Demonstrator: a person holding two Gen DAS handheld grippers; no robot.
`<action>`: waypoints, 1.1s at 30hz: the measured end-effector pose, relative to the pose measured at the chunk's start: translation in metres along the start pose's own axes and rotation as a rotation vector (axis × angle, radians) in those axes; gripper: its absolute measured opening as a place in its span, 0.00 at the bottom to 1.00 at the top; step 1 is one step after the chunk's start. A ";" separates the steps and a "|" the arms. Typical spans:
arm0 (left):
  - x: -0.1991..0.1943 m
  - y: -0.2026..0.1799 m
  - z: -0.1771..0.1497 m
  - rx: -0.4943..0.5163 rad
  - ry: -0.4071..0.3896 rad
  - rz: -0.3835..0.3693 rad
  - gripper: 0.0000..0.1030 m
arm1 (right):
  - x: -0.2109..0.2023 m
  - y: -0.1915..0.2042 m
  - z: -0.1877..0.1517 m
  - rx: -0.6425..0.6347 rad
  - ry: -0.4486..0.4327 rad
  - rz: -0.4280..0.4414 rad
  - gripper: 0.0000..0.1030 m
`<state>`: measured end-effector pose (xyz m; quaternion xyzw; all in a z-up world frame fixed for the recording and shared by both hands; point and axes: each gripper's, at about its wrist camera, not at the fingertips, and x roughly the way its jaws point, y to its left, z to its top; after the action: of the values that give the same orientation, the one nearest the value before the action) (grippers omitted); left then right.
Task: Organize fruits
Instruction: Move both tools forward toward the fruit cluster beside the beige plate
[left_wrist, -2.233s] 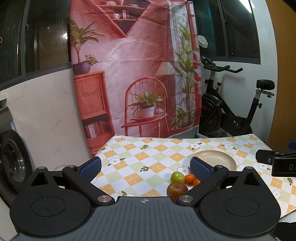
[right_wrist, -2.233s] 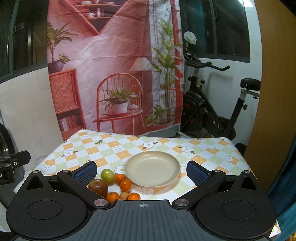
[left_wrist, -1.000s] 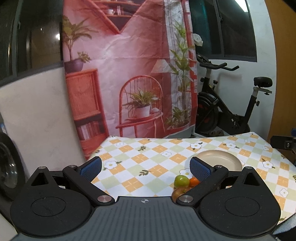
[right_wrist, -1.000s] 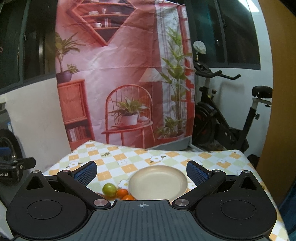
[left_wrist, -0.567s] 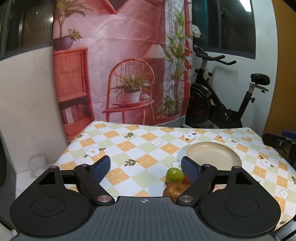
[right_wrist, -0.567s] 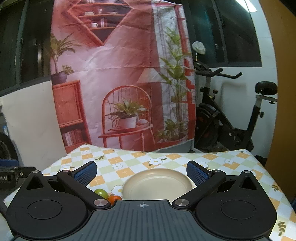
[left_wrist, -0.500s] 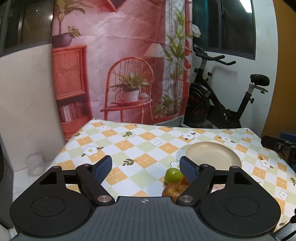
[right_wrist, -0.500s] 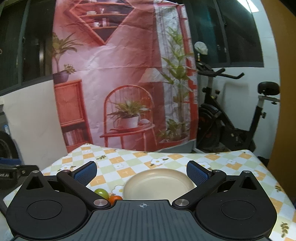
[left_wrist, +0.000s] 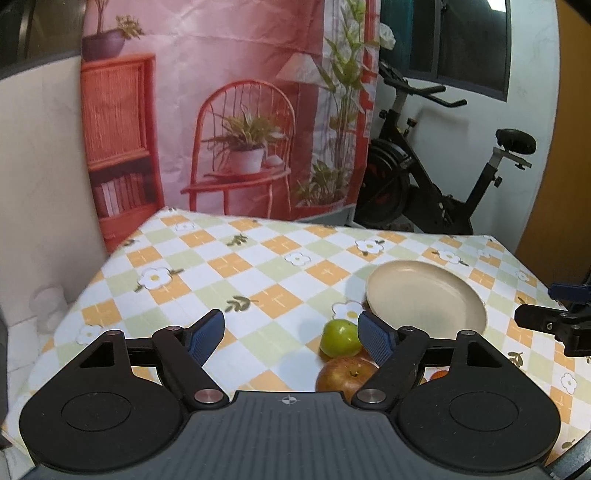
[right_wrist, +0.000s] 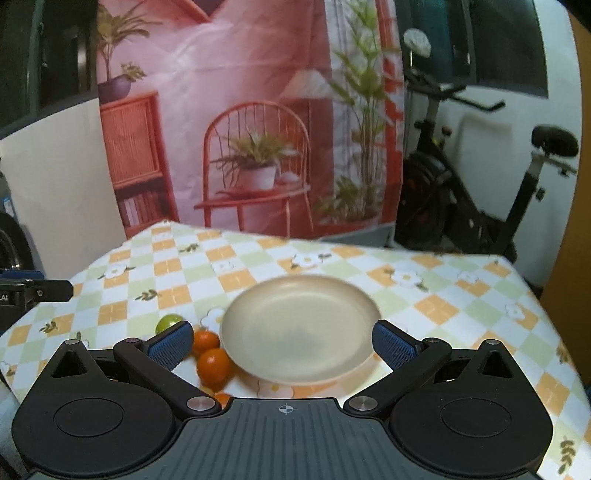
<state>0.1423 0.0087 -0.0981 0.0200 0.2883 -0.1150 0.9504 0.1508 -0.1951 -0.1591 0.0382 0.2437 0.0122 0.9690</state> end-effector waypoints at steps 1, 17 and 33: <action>0.004 -0.001 0.000 0.004 0.007 -0.001 0.79 | 0.003 -0.001 -0.002 0.003 0.011 0.006 1.00; 0.025 -0.010 -0.013 -0.012 0.053 -0.021 0.78 | 0.021 -0.023 -0.026 0.063 0.132 0.050 1.00; 0.017 -0.024 -0.029 0.009 0.059 0.004 0.76 | 0.011 -0.016 -0.049 -0.002 0.223 0.086 0.67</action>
<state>0.1350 -0.0147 -0.1307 0.0283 0.3158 -0.1137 0.9416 0.1379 -0.2075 -0.2086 0.0463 0.3480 0.0581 0.9345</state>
